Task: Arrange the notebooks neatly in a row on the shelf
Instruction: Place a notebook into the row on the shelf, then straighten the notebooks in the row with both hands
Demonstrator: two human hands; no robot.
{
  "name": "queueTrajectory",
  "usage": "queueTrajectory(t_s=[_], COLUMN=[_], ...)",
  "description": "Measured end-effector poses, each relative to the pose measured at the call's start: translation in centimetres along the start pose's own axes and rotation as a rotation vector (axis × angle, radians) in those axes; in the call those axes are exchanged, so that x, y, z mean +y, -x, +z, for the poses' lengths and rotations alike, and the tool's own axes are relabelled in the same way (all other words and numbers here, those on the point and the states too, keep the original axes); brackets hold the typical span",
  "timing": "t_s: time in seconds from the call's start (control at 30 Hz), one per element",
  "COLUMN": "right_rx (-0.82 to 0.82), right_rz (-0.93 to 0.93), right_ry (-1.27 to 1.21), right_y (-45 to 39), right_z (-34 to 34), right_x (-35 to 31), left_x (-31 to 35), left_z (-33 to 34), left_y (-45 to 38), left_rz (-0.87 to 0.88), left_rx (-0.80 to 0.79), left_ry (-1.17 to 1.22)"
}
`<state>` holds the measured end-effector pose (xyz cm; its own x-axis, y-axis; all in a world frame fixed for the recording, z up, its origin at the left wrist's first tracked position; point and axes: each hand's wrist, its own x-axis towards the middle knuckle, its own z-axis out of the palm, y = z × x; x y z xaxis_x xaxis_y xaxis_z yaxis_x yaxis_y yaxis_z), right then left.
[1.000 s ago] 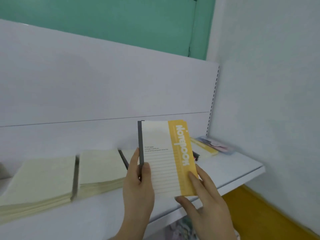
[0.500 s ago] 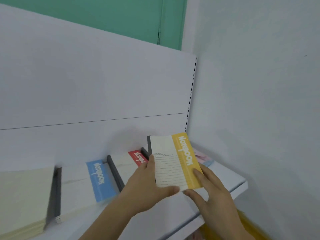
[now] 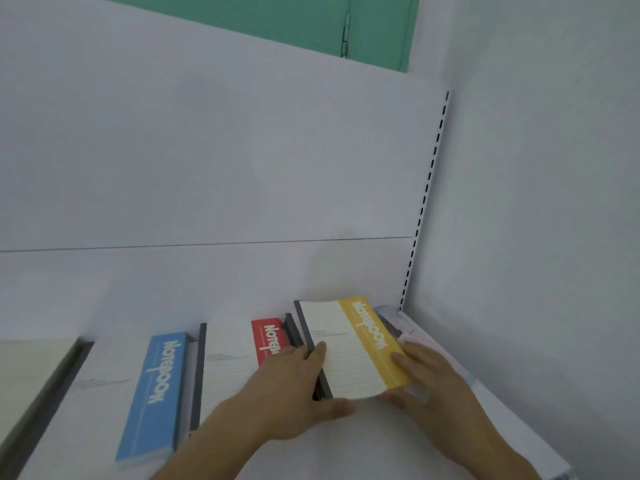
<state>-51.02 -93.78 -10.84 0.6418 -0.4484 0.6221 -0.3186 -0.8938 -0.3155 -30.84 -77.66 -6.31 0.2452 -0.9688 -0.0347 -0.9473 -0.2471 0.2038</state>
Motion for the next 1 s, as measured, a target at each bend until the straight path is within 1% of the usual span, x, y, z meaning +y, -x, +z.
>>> queueTrajectory(t_s=[0.1,0.17,0.23,0.3,0.47,0.7,0.8,0.93,1.0], right_rx=[-0.035,-0.114,-0.258,-0.371,-0.477,-0.555,-0.549,-0.537,-0.522], right_rz=[-0.117,-0.142,-0.092,0.007,-0.033,-0.009,0.005,-0.059,-0.055], right_ry=[0.049,0.093,0.124,0.067,0.069,0.041,0.002,0.011,0.034], right_y=[-1.6,-2.4,-2.9,-2.8,-3.5,-4.4,-4.4,-4.4,-4.3], right_z=[1.0,1.1,1.0,1.0,0.4,0.1,-0.1,-0.3,-0.3], right_x=[2.3,2.9,3.0,3.6,3.7,3.6,3.6,3.6,3.9], left_x=[0.6,0.7,0.9,1.2,1.7,1.8,1.8,2.1,2.2], left_z=[0.9,1.4,1.9,2.1,1.8,0.4,0.3,0.2,0.5], left_y=[-1.0,-1.3,-1.4,-1.4,-1.0,-1.2,-1.0,-0.7,-0.6], left_rz=[-0.071,-0.110,-0.152,-0.189,-0.231,-0.233,-0.232,-0.229,-0.238], left_rx=[0.056,0.067,0.064,0.073,0.078,0.031,0.020,0.026,0.029], left_ry=[-0.080,-0.118,-0.116,-0.123,-0.086,-0.020,-0.001,-0.050,-0.074])
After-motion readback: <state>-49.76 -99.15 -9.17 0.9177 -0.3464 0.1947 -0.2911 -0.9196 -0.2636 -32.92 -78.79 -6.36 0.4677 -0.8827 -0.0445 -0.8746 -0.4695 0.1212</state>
